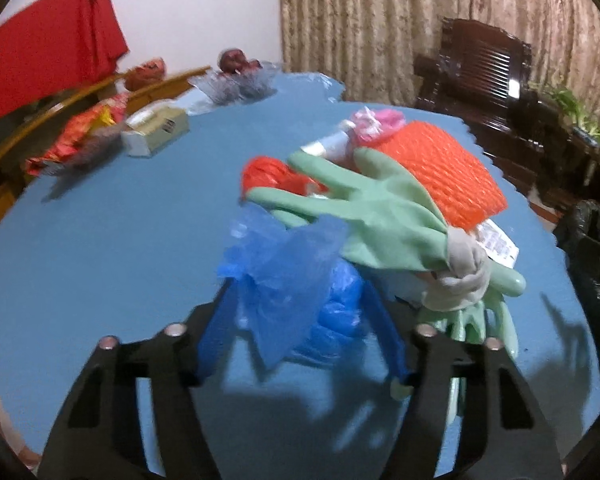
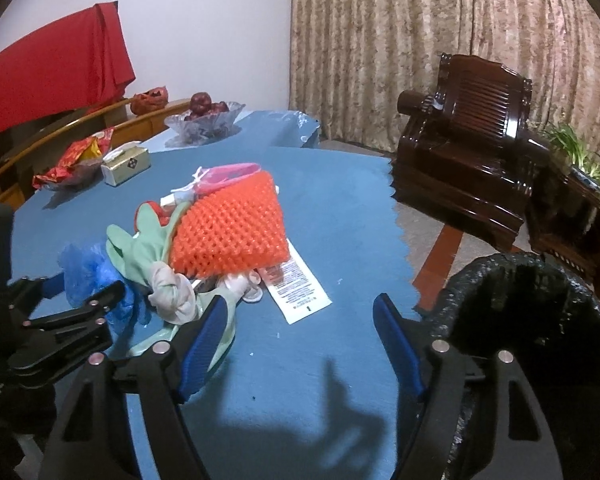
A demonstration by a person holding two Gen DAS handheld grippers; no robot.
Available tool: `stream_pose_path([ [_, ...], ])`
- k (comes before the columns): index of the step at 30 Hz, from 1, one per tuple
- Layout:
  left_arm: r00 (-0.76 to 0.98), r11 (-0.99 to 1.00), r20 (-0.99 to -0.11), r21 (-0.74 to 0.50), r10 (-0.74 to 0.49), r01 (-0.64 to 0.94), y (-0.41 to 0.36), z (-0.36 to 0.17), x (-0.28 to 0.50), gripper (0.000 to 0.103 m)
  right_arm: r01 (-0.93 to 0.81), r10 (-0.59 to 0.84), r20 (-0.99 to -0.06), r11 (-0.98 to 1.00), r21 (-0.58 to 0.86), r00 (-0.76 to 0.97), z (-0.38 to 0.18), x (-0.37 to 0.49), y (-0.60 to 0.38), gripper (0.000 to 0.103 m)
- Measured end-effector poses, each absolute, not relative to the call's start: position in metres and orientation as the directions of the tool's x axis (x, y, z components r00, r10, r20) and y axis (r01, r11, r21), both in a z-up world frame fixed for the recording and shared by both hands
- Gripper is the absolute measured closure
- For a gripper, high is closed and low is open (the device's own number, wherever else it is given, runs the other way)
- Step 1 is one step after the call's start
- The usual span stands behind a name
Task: Collect trash
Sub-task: 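Grasp the blue plastic bag with the left tool while the right tool grasps the green glove, then carry the blue bag and green glove over the black bin with both tools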
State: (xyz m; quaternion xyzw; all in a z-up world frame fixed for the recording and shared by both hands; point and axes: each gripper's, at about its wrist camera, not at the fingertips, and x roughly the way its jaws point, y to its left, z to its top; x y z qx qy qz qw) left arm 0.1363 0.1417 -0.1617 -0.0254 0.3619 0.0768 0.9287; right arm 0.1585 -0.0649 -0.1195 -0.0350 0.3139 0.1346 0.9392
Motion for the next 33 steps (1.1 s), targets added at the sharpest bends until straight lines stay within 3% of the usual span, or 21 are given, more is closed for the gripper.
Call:
stream_pose_path([
  [1, 0.726, 0.989, -0.679, -0.008, 0.104, -0.149, 0.142, -0.163, 0.137, 0.06, -0.283, 0.237, -0.6, 0.959, 0.019, 0.764, -0.12, 0.16, -0.062, 0.029],
  [5, 0.734, 0.988, -0.671, -0.016, 0.101, -0.15, 0.146, -0.16, 0.132, 0.067, -0.319, 0.265, -0.596, 0.948, 0.016, 0.758, -0.12, 0.161, -0.051, 0.029],
  [14, 0.75, 0.978, -0.646, -0.028, 0.142, -0.209, 0.176, -0.139, 0.105, 0.07, -0.444, 0.384, -0.589, 0.895, 0.046, 0.711, -0.12, 0.163, -0.007, 0.037],
  [23, 0.739, 0.975, -0.656, -0.024, 0.151, -0.221, 0.188, -0.141, 0.102, 0.071, -0.495, 0.406, -0.617, 0.868, 0.031, 0.674, -0.14, 0.173, 0.029, 0.044],
  [33, 0.728, 0.972, -0.668, -0.031, 0.154, -0.233, 0.196, -0.146, 0.104, 0.07, -0.546, 0.463, -0.644, 0.834, 0.083, 0.609, -0.147, 0.181, 0.038, 0.074],
])
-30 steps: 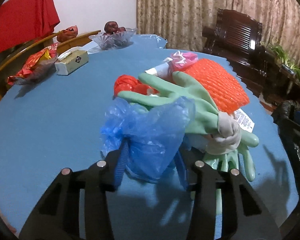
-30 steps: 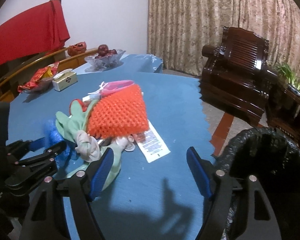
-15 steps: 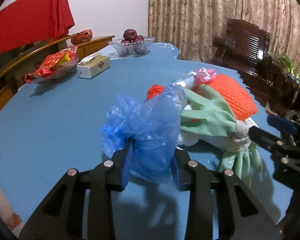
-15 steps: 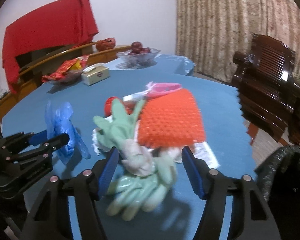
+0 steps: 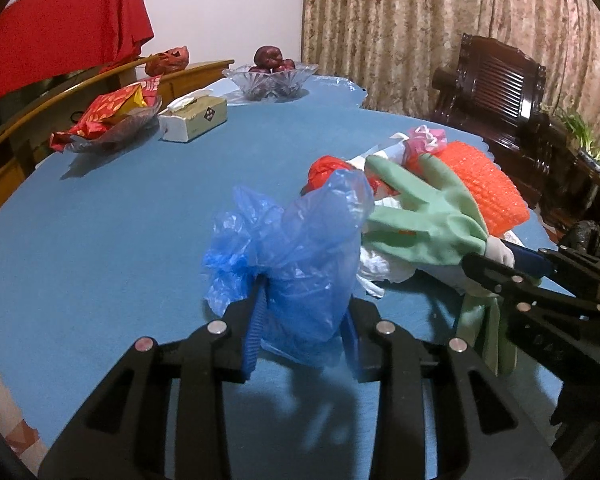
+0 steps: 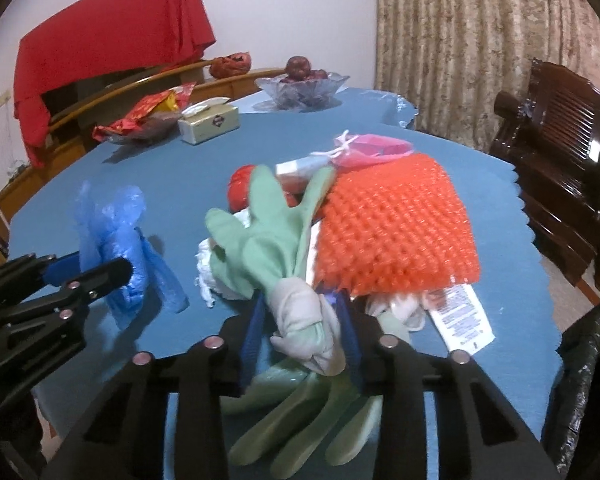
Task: Collect trash
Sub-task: 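Carry the blue bag and green glove over the black bin with both tools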
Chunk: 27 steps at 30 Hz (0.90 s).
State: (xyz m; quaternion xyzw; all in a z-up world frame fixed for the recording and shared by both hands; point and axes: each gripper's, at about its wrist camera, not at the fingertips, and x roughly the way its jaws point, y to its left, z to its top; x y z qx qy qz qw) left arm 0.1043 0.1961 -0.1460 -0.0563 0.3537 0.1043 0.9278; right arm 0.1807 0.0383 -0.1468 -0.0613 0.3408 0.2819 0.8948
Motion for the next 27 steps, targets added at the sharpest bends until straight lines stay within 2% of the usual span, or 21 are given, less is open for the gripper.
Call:
stream_pose_path([
  [8, 0.736, 0.971, -0.657, -0.025, 0.164, -0.239, 0.195, -0.136, 0.099, 0.07, -0.589, 0.542, -0.614, 0.794, 0.151, 0.574, -0.128, 0.166, 0.036, 0.077],
  [16, 0.768, 0.977, -0.623, -0.029, 0.148, -0.212, 0.181, -0.113, 0.092, 0.07, -0.588, 0.602, -0.526, 0.779, 0.218, 0.601, -0.09, 0.151, 0.005, 0.077],
  [23, 0.811, 0.994, -0.582, -0.047, 0.057, -0.104, 0.138, -0.087, 0.097, 0.07, -0.505, 0.537, -0.452, 0.839, 0.202, 0.712, -0.05, 0.14, -0.055, 0.077],
  [27, 0.828, 0.998, -0.558, -0.058, -0.046, 0.016, 0.092, -0.074, 0.106, 0.07, -0.404, 0.437, -0.456, 0.898, 0.172, 0.775, -0.043, 0.134, -0.105, 0.077],
])
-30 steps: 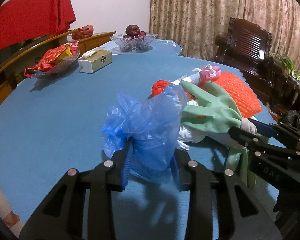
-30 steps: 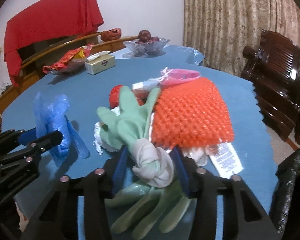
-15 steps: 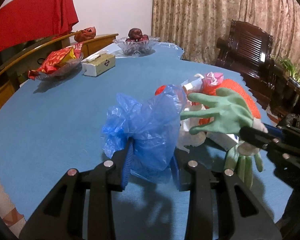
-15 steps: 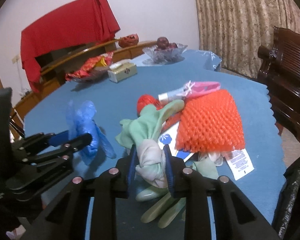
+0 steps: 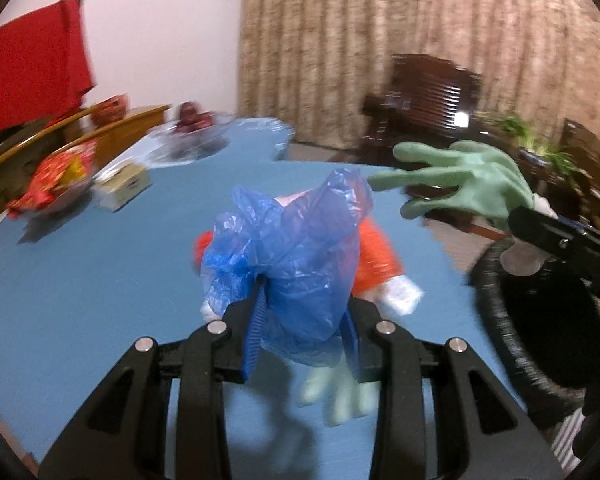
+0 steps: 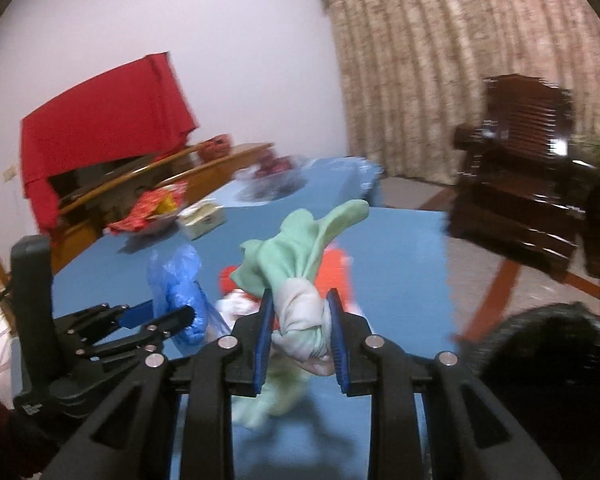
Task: Collect trash
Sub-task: 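Carry the blue bag and green glove over the black bin with both tools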
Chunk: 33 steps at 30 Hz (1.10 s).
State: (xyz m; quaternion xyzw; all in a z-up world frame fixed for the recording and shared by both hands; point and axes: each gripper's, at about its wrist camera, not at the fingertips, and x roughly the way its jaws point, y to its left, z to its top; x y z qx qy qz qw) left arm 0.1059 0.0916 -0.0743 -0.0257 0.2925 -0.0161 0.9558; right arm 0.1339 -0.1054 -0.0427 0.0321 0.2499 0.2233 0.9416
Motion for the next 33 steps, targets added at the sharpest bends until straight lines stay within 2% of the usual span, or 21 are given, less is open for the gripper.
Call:
stream_pose_path([
  [11, 0.767, 0.949, -0.568, -0.096, -0.299, 0.299, -0.035, -0.083, 0.126, 0.07, -0.094, 0.146, -0.583, 0.988, 0.12, 0.799, -0.079, 0.112, -0.234, 0.077],
  [15, 0.724, 0.916, -0.582, -0.099, -0.371, 0.389, -0.083, -0.095, 0.132, 0.07, -0.015, 0.08, -0.621, 0.994, 0.108, 0.78, -0.095, 0.101, -0.266, 0.077],
  [23, 0.654, 0.869, -0.617, -0.106, -0.439, 0.483, -0.143, -0.122, 0.142, 0.069, 0.099, 0.007, -0.679, 0.988, 0.117, 0.734, -0.121, 0.089, -0.299, 0.077],
  [27, 0.633, 0.859, -0.626, -0.121, -0.455, 0.497, -0.157, -0.129, 0.143, 0.058, 0.12, -0.014, -0.687, 0.987, 0.107, 0.727, -0.129, 0.082, -0.304, 0.073],
  [29, 0.633, 0.857, -0.622, -0.126, -0.46, 0.499, -0.152, -0.129, 0.142, 0.047, 0.132, -0.024, -0.68, 0.985, 0.107, 0.733, -0.129, 0.079, -0.306, 0.072],
  [33, 0.648, 0.863, -0.611, -0.122, -0.455, 0.49, -0.141, -0.122, 0.138, 0.041, 0.142, -0.038, -0.669, 0.985, 0.101, 0.743, -0.126, 0.076, -0.308, 0.061],
])
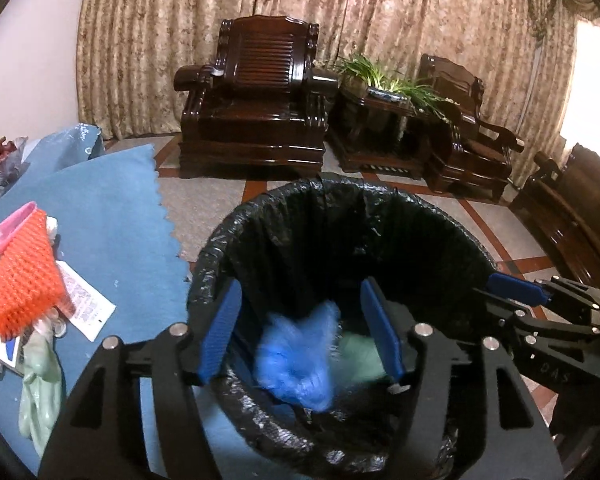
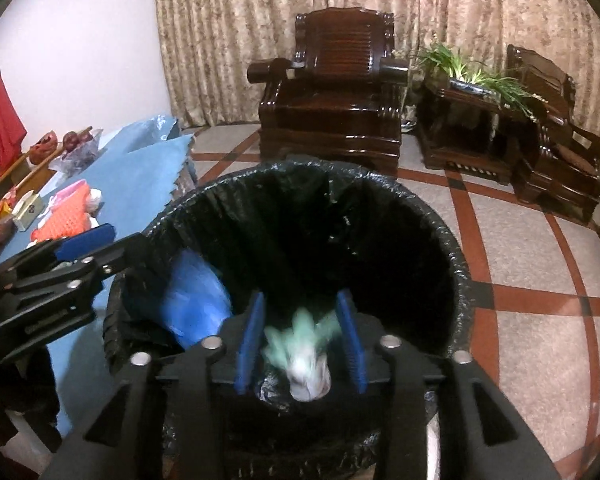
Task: Collect trash
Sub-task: 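Carry the blue bag and green glove over the black bin with both tools, then open both tools to drop the bag and glove into the bin, then grasp the white tissue with the left tool while the right tool grasps the orange mesh net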
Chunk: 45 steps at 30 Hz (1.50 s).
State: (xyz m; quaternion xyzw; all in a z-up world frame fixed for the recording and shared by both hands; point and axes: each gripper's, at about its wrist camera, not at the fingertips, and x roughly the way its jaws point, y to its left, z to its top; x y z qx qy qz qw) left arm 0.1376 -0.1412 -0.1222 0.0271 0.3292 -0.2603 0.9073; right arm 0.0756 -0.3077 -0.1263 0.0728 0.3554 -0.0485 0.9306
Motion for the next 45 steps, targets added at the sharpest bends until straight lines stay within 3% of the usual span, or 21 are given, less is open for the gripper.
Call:
stream_pose_path([
  [4, 0.68, 0.88, -0.594, -0.107, -0.43, 0.463, -0.124, -0.11, 0.138, 0.031, 0.142, -0.046, -0.648, 0.985, 0.097, 0.76, -0.119, 0.076, -0.306, 0.046],
  [8, 0.724, 0.906, -0.57, -0.093, -0.388, 0.412, -0.096, -0.096, 0.135, 0.019, 0.129, -0.055, -0.606, 0.988, 0.079, 0.794, -0.106, 0.077, -0.295, 0.013],
  [10, 0.746, 0.92, -0.558, -0.087, -0.363, 0.383, -0.082, -0.09, 0.134, 0.015, 0.115, -0.044, -0.589, 0.99, 0.083, 0.807, -0.1, 0.081, -0.287, 0.006],
  [22, 0.85, 0.992, -0.511, -0.032, -0.124, 0.125, 0.038, -0.062, 0.127, 0.012, -0.08, 0.124, -0.52, 0.991, 0.106, 0.845, -0.08, 0.126, -0.207, 0.006],
  [32, 0.849, 0.997, -0.526, -0.011, 0.057, -0.074, 0.121, -0.07, 0.133, 0.012, -0.221, 0.241, -0.501, 0.97, 0.099, 0.831, -0.084, 0.165, -0.138, 0.006],
  [39, 0.817, 0.99, -0.566, -0.004, 0.111, -0.138, 0.145, -0.094, 0.144, 0.013, -0.265, 0.276, -0.509, 0.96, 0.095, 0.815, -0.095, 0.188, -0.101, 0.006],
  [41, 0.807, 0.989, -0.579, -0.006, 0.117, -0.147, 0.151, -0.105, 0.145, 0.02, -0.277, 0.284, -0.52, 0.956, 0.094, 0.805, -0.1, 0.196, -0.091, 0.008],
  [45, 0.777, 0.986, -0.617, -0.009, 0.124, -0.164, 0.161, -0.125, 0.156, 0.023, -0.298, 0.294, -0.543, 0.951, 0.084, 0.786, -0.11, 0.208, -0.075, 0.014],
])
